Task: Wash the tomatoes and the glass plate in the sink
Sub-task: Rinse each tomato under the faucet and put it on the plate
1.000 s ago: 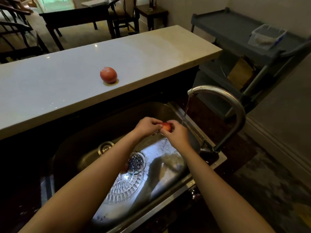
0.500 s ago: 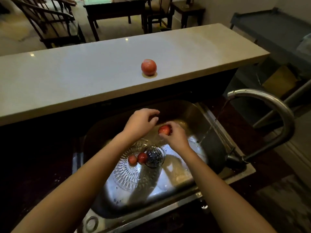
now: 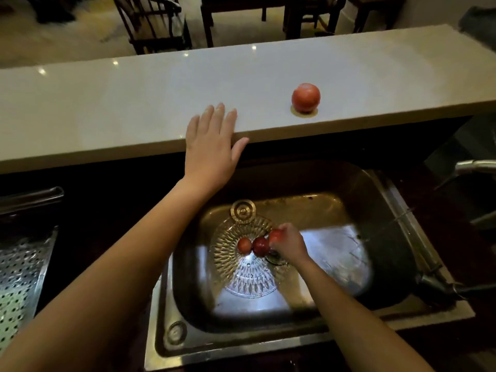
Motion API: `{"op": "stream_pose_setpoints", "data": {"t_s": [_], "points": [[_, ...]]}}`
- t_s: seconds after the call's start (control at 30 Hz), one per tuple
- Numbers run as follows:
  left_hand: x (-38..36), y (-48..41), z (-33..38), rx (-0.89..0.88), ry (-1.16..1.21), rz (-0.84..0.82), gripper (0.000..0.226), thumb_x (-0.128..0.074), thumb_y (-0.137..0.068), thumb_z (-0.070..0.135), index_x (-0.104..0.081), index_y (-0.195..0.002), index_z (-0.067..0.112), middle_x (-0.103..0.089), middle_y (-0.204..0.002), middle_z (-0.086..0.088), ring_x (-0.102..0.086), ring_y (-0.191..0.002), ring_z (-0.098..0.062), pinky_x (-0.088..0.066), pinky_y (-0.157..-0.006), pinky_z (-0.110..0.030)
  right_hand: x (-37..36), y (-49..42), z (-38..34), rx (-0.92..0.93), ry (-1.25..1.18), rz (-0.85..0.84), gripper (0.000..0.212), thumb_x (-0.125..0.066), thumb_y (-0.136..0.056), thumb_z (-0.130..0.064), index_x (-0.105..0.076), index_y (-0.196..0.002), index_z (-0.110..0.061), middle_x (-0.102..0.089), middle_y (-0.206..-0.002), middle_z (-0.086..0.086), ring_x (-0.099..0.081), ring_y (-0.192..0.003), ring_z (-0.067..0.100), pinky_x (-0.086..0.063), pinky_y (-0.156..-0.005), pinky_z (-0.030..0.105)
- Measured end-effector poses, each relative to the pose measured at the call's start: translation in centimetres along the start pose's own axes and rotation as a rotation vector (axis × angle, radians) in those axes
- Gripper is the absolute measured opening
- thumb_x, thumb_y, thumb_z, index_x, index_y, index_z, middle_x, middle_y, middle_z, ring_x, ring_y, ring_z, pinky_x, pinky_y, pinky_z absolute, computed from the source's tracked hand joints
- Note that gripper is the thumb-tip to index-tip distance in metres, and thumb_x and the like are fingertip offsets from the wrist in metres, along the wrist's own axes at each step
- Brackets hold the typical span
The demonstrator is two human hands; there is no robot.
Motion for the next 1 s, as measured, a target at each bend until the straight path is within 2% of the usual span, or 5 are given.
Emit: {"op": "stream_pose_setpoints", "data": {"t_s": [0.23,0.4,0.6,0.77,1.0], "points": [[-0.4,0.0,-0.2,0.019,0.018,0.154,0.053,-0.031,-0.095,0.048,-0.039,-0.14,0.019,-0.041,-0.147,-0.006,-0.034,-0.138,-0.025,-0.024,-0.11,-0.039,-6.2,1.3,3.3,-0.041,0.041,-0.123,0.038,-0.066,-0.077,-0.01,-0.051,-0.111,-0.019,-0.052,-0.08,-0.011,-0.052,-0.067,0.001,-0.036,-0.046,0.011],[-0.6,0.1,-0.3,0.019,0.009,0.17,0.055,-0.03,-0.095,0.049,-0.04,-0.14,0.02,-0.041,-0.147,-0.006,-0.034,-0.138,-0.024,-0.025,-0.109,-0.038,-9.4,1.5,3.4,0.04,0.235,-0.185,0.057,-0.064,-0.083,-0.016,-0.038,-0.133,-0.014,-0.05,-0.123,0.005,-0.054,-0.112,0.024,-0.045,-0.093,0.031],[-1.0,0.1,-0.5,0.024,-0.024,0.168,0.056,-0.028,-0.095,0.049,-0.038,-0.141,0.02,-0.04,-0.149,-0.006,-0.033,-0.139,-0.024,-0.025,-0.107,-0.039,-10.4,0.9,4.2,0.059,0.205,-0.1,0.033,-0.046,-0.094,-0.027,-0.043,-0.127,-0.021,-0.053,-0.12,-0.001,-0.055,-0.106,0.019,-0.036,-0.064,0.007],[-1.1,-0.1,-0.5,0.028,-0.016,0.14,0.055,-0.029,-0.096,0.049,-0.035,-0.143,0.02,-0.037,-0.15,-0.006,-0.03,-0.14,-0.024,-0.023,-0.109,-0.04,-10.4,0.8,4.1,0.011,0.502,-0.198,0.061,-0.064,-0.084,-0.024,-0.032,-0.135,-0.014,-0.04,-0.136,0.008,-0.052,-0.114,0.027,-0.045,-0.089,0.036],[-1.1,0.2,-0.4,0.033,0.0,0.111,0.057,-0.029,-0.096,0.05,-0.034,-0.143,0.019,-0.035,-0.151,-0.007,-0.028,-0.141,-0.025,-0.021,-0.111,-0.04,-6.7,0.4,2.2,0.016,0.467,-0.197,0.056,-0.069,-0.08,-0.024,-0.042,-0.128,-0.013,-0.052,-0.128,0.01,-0.054,-0.115,0.027,-0.045,-0.093,0.037]]}}
Point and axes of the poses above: each hand's wrist, its own y-axis away from the middle knuckle, its own x-axis out of the back of the hand, z = x × y, the point moved 6 cm from there along -y, towards the middle knuckle
